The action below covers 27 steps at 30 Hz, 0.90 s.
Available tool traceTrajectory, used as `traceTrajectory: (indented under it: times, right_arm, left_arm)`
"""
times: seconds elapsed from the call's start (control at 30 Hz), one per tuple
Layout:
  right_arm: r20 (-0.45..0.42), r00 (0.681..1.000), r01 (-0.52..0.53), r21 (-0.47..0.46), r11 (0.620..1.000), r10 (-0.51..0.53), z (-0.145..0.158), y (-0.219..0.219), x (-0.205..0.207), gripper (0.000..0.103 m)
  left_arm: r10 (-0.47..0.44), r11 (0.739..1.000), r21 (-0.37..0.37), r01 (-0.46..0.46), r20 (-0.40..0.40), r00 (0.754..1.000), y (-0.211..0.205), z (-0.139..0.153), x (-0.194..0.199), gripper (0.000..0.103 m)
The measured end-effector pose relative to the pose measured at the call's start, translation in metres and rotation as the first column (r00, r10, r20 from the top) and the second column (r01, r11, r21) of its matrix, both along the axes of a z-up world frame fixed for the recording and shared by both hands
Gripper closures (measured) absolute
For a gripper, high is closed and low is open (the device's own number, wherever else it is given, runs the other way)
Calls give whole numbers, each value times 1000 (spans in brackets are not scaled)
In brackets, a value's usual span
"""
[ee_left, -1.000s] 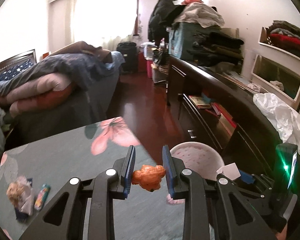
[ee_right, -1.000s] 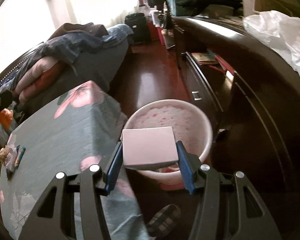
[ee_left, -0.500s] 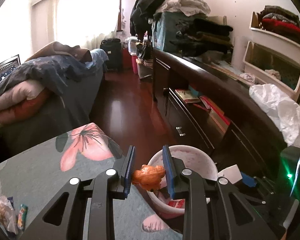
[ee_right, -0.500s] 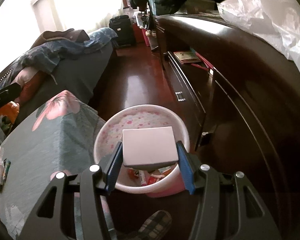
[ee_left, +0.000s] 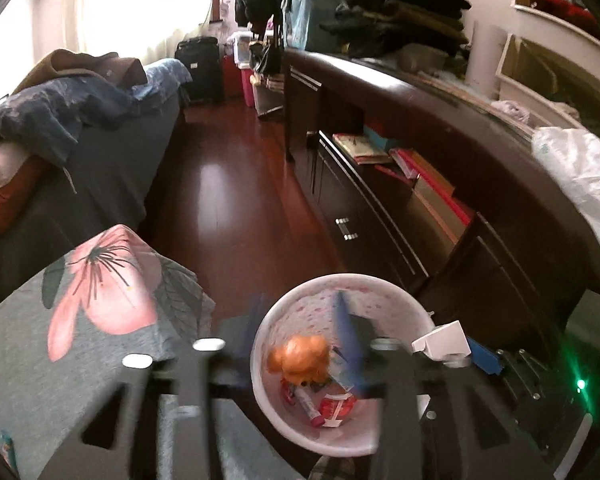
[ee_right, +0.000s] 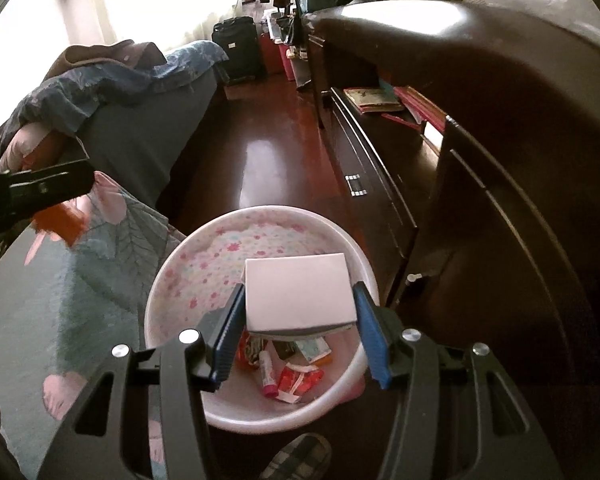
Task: Collect trash
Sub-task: 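Open both tools to drop the toy and box into the wastebasket, then move both open tools back over the table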
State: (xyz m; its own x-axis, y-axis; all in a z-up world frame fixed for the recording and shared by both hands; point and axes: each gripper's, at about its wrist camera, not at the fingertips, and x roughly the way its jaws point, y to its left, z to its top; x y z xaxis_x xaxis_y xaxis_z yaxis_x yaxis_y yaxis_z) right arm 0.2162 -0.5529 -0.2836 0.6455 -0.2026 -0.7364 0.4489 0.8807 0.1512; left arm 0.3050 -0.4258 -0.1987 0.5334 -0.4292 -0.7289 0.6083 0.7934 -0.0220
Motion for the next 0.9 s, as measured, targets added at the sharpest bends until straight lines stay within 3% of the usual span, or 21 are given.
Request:
traceTrajectory:
  times: [0.07,0.13,0.5,0.9]
  right_arm:
    - [-1,1000,-3,10,1000,3,-6,-3,5,43]
    - [-2,1000,3,16,1000,-3,-12,-6,9,32]
    - [-14,1000,7,29,1000,-7,-13,-5,4,30]
    - [57,998,-21,-22,1000,22,51,44,-30,22]
  left_arm:
    - [27,1000,-10,-27,9,1000,-1,-3,5,29]
    - [45,999,-12,-44,14,999,-2,-4,9,28]
    - [82,996,-35,-81,21,996,15,8,5,21]
    - [115,991,-72,-111,52,992,73,47,-38,18]
